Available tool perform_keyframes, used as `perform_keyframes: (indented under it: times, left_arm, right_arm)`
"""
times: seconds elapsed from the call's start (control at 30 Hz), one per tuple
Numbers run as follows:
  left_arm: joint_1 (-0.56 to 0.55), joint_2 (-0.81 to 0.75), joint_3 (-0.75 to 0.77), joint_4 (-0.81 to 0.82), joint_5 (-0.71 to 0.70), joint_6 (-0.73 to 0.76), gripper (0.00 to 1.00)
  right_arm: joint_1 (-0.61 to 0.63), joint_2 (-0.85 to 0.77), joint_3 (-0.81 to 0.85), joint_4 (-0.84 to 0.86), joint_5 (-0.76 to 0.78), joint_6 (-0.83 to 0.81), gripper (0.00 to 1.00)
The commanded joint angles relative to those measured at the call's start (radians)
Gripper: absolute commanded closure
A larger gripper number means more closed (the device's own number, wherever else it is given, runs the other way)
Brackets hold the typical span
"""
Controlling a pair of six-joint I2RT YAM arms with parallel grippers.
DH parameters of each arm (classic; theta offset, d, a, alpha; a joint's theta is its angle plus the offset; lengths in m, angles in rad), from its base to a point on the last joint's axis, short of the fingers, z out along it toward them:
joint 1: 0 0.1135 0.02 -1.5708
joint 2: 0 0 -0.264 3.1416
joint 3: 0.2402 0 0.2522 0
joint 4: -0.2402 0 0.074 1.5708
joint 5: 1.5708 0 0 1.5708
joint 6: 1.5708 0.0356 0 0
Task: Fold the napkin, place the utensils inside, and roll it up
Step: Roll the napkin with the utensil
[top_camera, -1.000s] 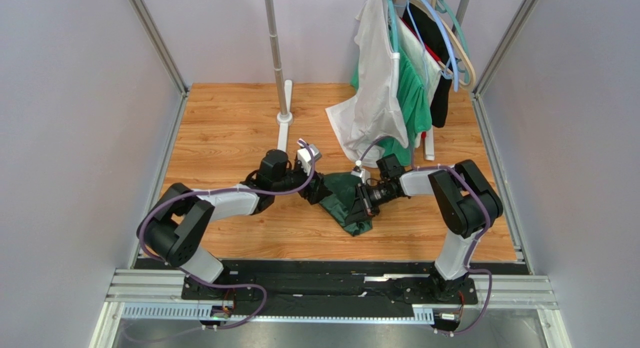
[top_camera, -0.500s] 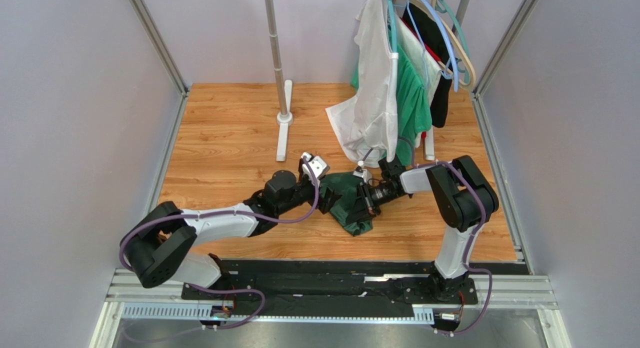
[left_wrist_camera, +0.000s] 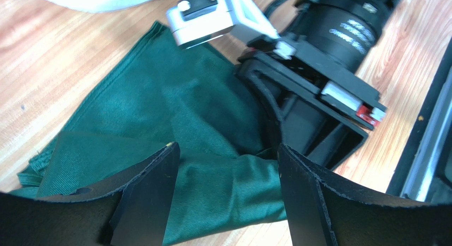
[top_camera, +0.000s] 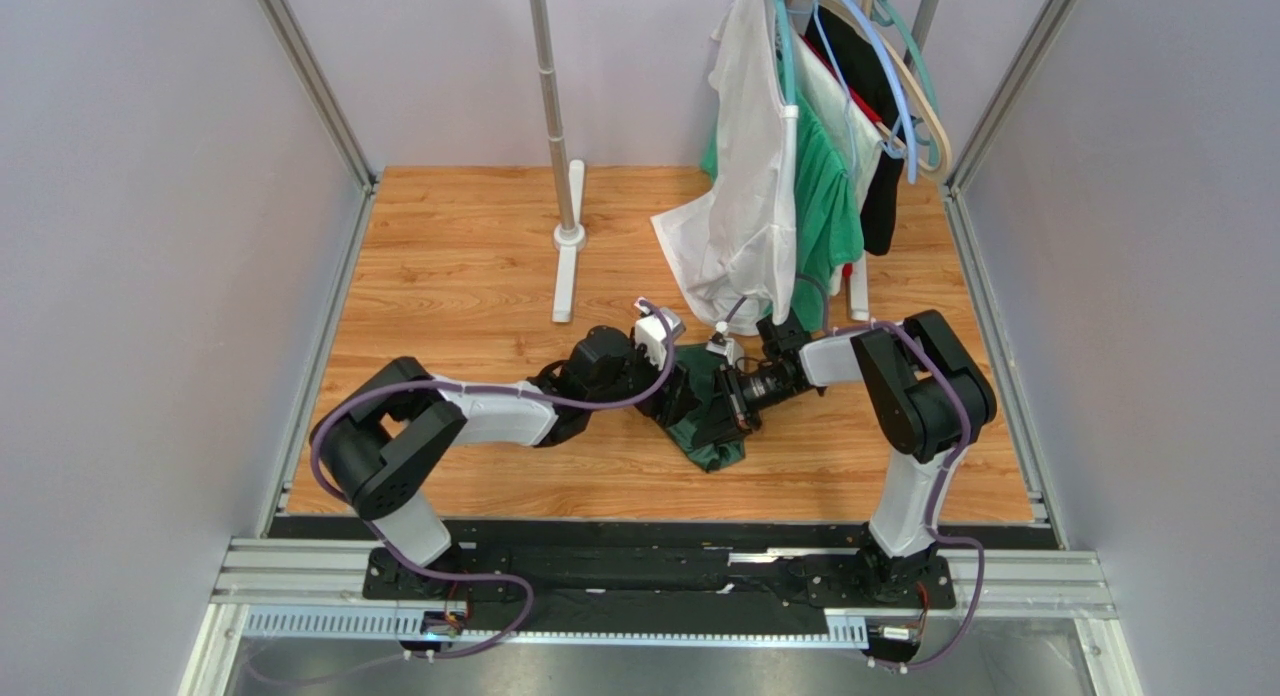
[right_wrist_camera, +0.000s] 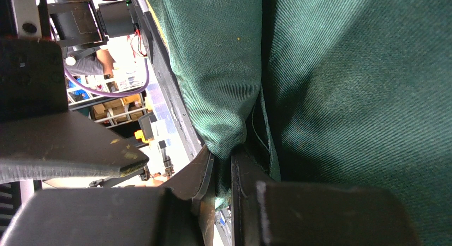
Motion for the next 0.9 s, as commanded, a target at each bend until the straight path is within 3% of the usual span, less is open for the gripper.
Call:
perform_keyframes:
  times: [0.0, 0.3, 0.4, 0.43, 0.53, 0.73, 0.87]
  left_arm:
    - [0.037, 0.046, 0.029, 0.031, 0.073, -0.083, 0.23]
    - [0.064, 0.121, 0.055, -0.017, 0.121, -0.098, 0.23]
    - [0.066, 0.141, 0.077, -0.080, 0.102, -0.101, 0.24]
    - [0.068, 0.143, 0.092, -0.100, 0.088, -0.103, 0.24]
    - [0.077, 0.144, 0.097, -0.145, 0.073, -0.117, 0.25]
    - [0.086, 0.147, 0.092, -0.171, 0.078, -0.123, 0.26]
    - [0.089, 0.152, 0.094, -0.174, 0.098, -0.126, 0.26]
  right_arm:
    - [-0.010, 0.021, 0.008, -0.021, 0.096, 0.008, 1.00]
    - [-0.011, 0.014, 0.010, -0.023, 0.108, 0.016, 1.00]
    - [-0.011, -0.017, 0.002, -0.023, 0.134, 0.031, 0.88]
    - [-0.011, -0.049, -0.002, -0.023, 0.139, 0.048, 0.72]
    - [-0.013, -0.112, -0.032, -0.025, 0.187, 0.085, 0.58]
    - [-0.021, -0.327, -0.107, -0.044, 0.304, 0.169, 0.45]
    - [-0.021, -0.477, -0.098, -0.179, 0.404, 0.162, 0.44]
